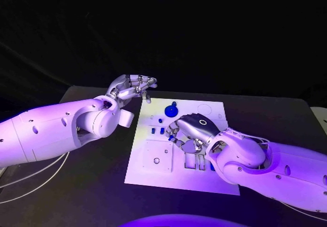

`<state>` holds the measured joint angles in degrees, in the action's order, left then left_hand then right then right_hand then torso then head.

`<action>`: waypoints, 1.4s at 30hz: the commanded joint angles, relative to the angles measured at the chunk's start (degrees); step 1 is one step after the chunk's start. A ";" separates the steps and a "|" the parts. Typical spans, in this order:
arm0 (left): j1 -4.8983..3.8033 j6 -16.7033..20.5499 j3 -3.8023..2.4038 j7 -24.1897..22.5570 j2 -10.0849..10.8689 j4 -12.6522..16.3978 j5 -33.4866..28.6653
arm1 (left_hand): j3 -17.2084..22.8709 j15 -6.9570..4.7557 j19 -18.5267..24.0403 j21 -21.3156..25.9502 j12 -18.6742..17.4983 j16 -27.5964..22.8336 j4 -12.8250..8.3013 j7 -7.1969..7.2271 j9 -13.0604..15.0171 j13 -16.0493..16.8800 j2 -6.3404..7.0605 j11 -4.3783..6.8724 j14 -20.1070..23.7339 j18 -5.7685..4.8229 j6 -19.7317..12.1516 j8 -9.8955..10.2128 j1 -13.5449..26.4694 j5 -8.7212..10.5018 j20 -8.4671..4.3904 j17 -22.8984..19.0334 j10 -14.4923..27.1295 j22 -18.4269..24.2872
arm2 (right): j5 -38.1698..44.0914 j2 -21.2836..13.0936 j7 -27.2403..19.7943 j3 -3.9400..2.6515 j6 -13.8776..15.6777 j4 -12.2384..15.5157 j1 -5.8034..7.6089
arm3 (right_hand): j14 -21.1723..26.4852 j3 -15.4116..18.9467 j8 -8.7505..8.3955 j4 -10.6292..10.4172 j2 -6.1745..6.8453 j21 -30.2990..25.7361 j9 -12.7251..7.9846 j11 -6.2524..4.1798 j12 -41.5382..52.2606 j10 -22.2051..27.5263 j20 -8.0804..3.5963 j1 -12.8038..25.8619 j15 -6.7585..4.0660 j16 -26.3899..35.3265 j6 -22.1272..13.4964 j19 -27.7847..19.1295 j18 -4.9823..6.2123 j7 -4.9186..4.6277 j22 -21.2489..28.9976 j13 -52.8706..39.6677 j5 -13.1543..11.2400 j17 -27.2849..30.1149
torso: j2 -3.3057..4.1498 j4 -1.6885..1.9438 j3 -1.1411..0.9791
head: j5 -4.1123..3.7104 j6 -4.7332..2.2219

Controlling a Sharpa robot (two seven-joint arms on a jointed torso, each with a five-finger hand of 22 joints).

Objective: Assemble the parts on the task board

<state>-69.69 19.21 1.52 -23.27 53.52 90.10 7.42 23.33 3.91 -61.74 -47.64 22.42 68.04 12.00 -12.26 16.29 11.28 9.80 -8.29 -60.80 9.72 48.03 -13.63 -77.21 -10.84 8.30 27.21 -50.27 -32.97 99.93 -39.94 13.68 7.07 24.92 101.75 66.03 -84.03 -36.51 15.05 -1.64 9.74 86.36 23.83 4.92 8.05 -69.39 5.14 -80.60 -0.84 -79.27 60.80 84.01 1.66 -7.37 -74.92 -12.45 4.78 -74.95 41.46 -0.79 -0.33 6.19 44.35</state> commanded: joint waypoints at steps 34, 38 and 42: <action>-0.13 -1.26 -0.03 -0.16 -1.16 -0.16 -0.34 | -0.59 0.02 -0.13 0.62 0.86 0.09 0.36 0.03 -0.11 -0.03 -0.38 -0.16 0.62 0.82 -0.53 -0.08 -0.13 -0.22 0.52 -0.25 0.72 0.26 | 1.77 3.81 -1.80 0.83 -0.35 -5.32 -4.09 | -2.72 0.10 0.09 0.45 -0.49 -0.06 0.05 -1.51 -0.37 -1.57 -0.38 0.18 -0.26 0.32 0.07 4.40 -0.77 -0.22 -13.00 -0.08 0.36 -0.21 | 0.07 -0.09 -0.14 | 3.07 1.82; -0.13 -1.28 -0.03 -0.14 -1.15 -0.17 -0.34 | -0.59 0.02 -0.13 0.62 0.86 0.09 0.36 0.03 -0.11 -0.03 -0.38 -0.16 0.62 0.82 -0.53 -0.08 -0.13 -0.22 0.52 -0.25 0.72 0.26 | 1.76 3.90 -1.86 0.87 -0.41 -5.34 -4.20 | -2.72 0.10 0.09 0.45 -0.49 -0.06 0.05 -1.51 -0.37 -1.57 -0.38 0.18 -0.26 0.32 0.07 4.40 -0.77 -0.22 -13.00 -0.08 0.36 -0.21 | 0.09 -0.09 -0.15 | 3.15 1.92; -0.13 -1.28 -0.03 -0.12 -1.14 -0.18 -0.34 | -0.59 0.02 -0.13 0.62 0.86 0.09 0.36 0.03 -0.11 -0.03 -0.38 -0.16 0.62 0.82 -0.53 -0.08 -0.13 -0.22 0.52 -0.25 0.72 0.26 | 1.78 3.99 -1.88 0.90 -0.55 -5.30 -4.39 | -2.72 0.10 0.09 0.45 -0.49 -0.06 0.05 -1.51 -0.37 -1.57 -0.38 0.18 -0.26 0.32 0.07 4.40 -0.77 -0.22 -13.00 -0.08 0.36 -0.21 | 0.12 -0.09 -0.16 | 3.19 1.98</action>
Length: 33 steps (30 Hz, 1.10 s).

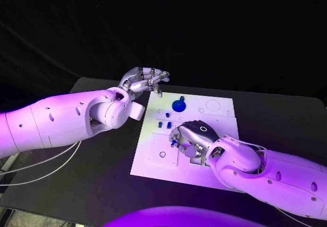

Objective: Assemble the parts on the task board

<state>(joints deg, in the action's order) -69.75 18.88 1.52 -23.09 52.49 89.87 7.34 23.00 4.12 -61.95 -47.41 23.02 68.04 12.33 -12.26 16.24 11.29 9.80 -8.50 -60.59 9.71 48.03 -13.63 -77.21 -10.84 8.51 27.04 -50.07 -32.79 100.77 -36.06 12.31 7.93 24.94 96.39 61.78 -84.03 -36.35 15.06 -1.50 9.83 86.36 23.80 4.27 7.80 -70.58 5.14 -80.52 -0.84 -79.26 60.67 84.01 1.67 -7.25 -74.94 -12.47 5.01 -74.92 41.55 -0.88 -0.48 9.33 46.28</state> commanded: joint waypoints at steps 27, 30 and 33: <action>-0.09 -0.98 -0.03 -0.11 0.11 0.03 -0.26 | -0.32 -0.18 0.07 0.45 0.38 0.12 0.03 0.04 -0.09 -0.04 -0.37 0.04 0.45 0.84 -0.60 -0.12 -0.20 -0.23 0.33 -0.12 0.62 0.12 | 2.17 0.73 0.75 0.22 -2.80 -1.12 -0.38 | -2.73 -0.08 0.06 0.40 -0.74 -0.13 0.10 -0.81 -0.27 -0.40 -0.35 0.24 -0.22 0.28 0.12 4.37 -0.76 -0.39 -12.96 -0.09 0.20 -0.27 | 0.01 -0.01 -0.03 | 0.15 0.42; -0.10 -0.97 -0.03 -0.09 0.14 0.05 -0.26 | -0.32 -0.18 0.07 0.45 0.38 0.12 0.03 0.04 -0.09 -0.04 -0.37 0.04 0.45 0.84 -0.60 -0.12 -0.20 -0.23 0.33 -0.12 0.62 0.12 | 2.28 0.92 0.81 0.28 -3.49 -1.24 -0.40 | -2.73 -0.08 0.06 0.41 -0.76 -0.07 0.11 -0.81 -0.29 -0.41 -0.34 0.27 -0.21 0.28 0.12 4.40 -0.78 -0.39 -13.00 -0.09 0.20 -0.26 | 0.00 -0.01 0.00 | 0.15 0.49; -0.10 -0.96 -0.03 -0.07 0.15 0.06 -0.26 | -0.32 -0.18 0.07 0.45 0.38 0.12 0.03 0.04 -0.09 -0.04 -0.37 0.04 0.45 0.84 -0.60 -0.12 -0.20 -0.23 0.33 -0.12 0.62 0.12 | 2.38 1.21 0.87 0.38 -4.19 -1.41 -0.41 | -2.73 -0.08 0.06 0.41 -0.76 -0.07 0.11 -0.81 -0.29 -0.41 -0.34 0.27 -0.21 0.28 0.12 4.40 -0.78 -0.39 -13.00 -0.09 0.20 -0.26 | 0.02 -0.04 0.01 | 0.18 0.46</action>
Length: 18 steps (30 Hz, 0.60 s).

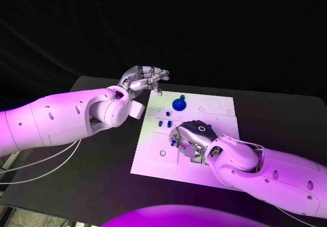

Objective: Assemble the parts on the task board

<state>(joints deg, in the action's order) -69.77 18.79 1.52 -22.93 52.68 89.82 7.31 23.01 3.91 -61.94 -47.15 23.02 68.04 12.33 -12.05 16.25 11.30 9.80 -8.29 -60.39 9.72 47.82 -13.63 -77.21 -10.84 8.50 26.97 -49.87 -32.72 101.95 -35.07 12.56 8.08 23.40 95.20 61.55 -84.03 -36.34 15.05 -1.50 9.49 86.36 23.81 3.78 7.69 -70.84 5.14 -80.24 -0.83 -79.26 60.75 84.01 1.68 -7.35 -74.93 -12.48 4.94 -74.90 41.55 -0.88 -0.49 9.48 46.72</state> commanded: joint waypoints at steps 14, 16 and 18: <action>-0.09 -1.02 -0.03 0.01 0.05 0.11 -0.24 | -0.38 0.03 0.05 0.25 0.49 0.15 0.05 -0.17 -0.11 -0.04 -0.37 -0.17 0.28 0.84 -0.44 -0.16 -0.25 -0.24 0.34 -0.09 0.50 0.09 | 1.55 0.85 1.51 0.66 -2.99 -0.66 -0.25 | -2.67 0.32 -0.06 0.43 -0.28 -0.59 0.13 -0.21 -0.69 0.03 -0.25 0.87 -0.11 0.46 -0.30 4.17 -0.66 -0.34 -12.73 -0.10 0.32 0.02 | -0.02 0.00 0.00 | -0.14 0.24; -0.09 -1.03 -0.03 0.03 0.06 0.11 -0.24 | -0.38 0.03 0.05 0.25 0.49 0.15 0.05 -0.17 -0.11 -0.04 -0.37 -0.17 0.28 0.84 -0.44 -0.16 -0.25 -0.24 0.34 -0.09 0.50 0.09 | 1.56 0.80 1.60 0.67 -2.58 -0.57 -0.26 | -2.67 0.42 -0.06 0.44 -0.19 -0.56 0.14 -0.20 -0.77 0.03 -0.23 1.05 -0.09 0.45 -0.34 4.18 -0.67 -0.34 -12.76 -0.12 0.48 0.02 | -0.01 0.04 -0.02 | -0.16 0.28; -0.09 -1.06 -0.03 0.05 0.06 0.10 -0.24 | -0.38 0.03 0.05 0.25 0.49 0.15 0.05 -0.17 -0.11 -0.04 -0.37 -0.17 0.28 0.84 -0.44 -0.16 -0.25 -0.24 0.34 -0.09 0.50 0.09 | 1.57 0.74 1.69 0.67 -1.86 -0.51 -0.28 | -2.65 0.56 -0.14 0.44 0.00 -0.75 0.12 -0.16 -0.91 0.10 -0.21 1.31 -0.07 0.54 -0.48 4.10 -0.62 -0.35 -12.66 -0.12 0.56 0.15 | 0.01 0.04 -0.02 | -0.16 0.27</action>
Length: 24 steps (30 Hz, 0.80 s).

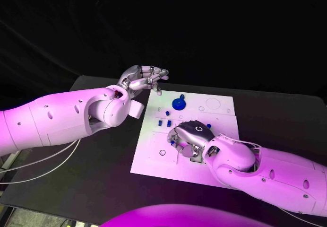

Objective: Assemble the parts on the task board

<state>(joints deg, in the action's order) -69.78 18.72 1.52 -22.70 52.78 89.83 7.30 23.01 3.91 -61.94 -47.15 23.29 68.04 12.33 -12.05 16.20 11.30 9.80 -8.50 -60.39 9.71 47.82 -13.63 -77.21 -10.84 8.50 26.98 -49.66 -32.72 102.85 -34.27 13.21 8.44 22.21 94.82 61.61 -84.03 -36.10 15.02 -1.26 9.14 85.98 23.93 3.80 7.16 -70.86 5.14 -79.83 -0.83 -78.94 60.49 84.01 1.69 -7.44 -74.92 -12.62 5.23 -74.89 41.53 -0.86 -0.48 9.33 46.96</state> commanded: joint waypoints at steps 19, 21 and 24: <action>-0.07 -1.08 0.00 -0.03 0.05 -0.18 -0.23 | -0.44 0.05 0.05 0.30 0.32 0.18 0.13 -0.19 -0.08 -0.04 -0.42 0.03 0.33 0.85 -0.50 -0.18 -0.22 -0.22 0.36 -0.13 0.39 0.13 | -2.18 -7.39 -1.12 -0.96 5.79 5.75 0.60 | -0.84 1.39 -5.76 -0.58 4.67 -10.43 -2.63 2.23 -2.37 10.27 1.65 4.42 1.96 3.26 -9.18 -0.19 1.59 -1.77 -7.37 1.60 -0.63 4.35 | -0.16 -0.11 -0.04 | -0.42 -0.42; -0.07 -1.09 0.02 -0.02 0.08 -0.21 -0.23 | -0.44 0.05 0.05 0.30 0.32 0.18 0.13 -0.19 -0.08 -0.04 -0.42 0.03 0.33 0.85 -0.50 -0.18 -0.22 -0.22 0.36 -0.13 0.39 0.13 | -3.43 -9.27 -1.51 -1.34 5.75 7.09 1.41 | -0.84 1.51 -5.77 -0.66 4.67 -10.48 -2.64 2.21 -2.16 10.20 1.66 4.52 1.95 3.24 -9.19 -0.20 1.60 -1.83 -7.35 1.56 -0.57 4.34 | -0.13 -0.15 -0.04 | -0.64 -0.64; -0.07 -1.15 0.04 0.00 0.10 -0.23 -0.23 | -0.44 0.05 0.05 0.30 0.32 0.18 0.13 -0.19 -0.08 -0.04 -0.42 0.03 0.33 0.85 -0.50 -0.18 -0.22 -0.22 0.36 -0.13 0.39 0.13 | -7.64 -12.68 -1.87 -1.85 4.81 8.59 3.50 | -1.18 2.25 -5.77 -1.37 4.63 -9.42 -2.67 1.75 0.01 8.37 1.51 5.10 1.63 2.52 -9.08 0.39 1.37 -1.76 -7.92 1.03 -0.20 3.64 | -0.11 -0.12 0.01 | -1.76 -1.27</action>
<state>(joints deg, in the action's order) -69.79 18.57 1.59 -22.47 52.93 89.54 7.29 22.84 3.91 -61.94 -47.16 23.29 68.04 12.49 -12.26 16.20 11.30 9.80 -8.50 -60.39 9.72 47.61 -13.63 -77.21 -10.84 8.50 26.92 -49.66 -32.66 99.87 -46.14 12.63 6.71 27.03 102.99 64.51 -84.03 -34.04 9.51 -2.69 13.75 76.22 21.33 5.58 6.88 -62.08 6.38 -75.27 0.83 -76.19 51.47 83.80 2.63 -8.90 -74.90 -11.49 4.69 -71.12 41.40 -0.97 -0.51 8.29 46.08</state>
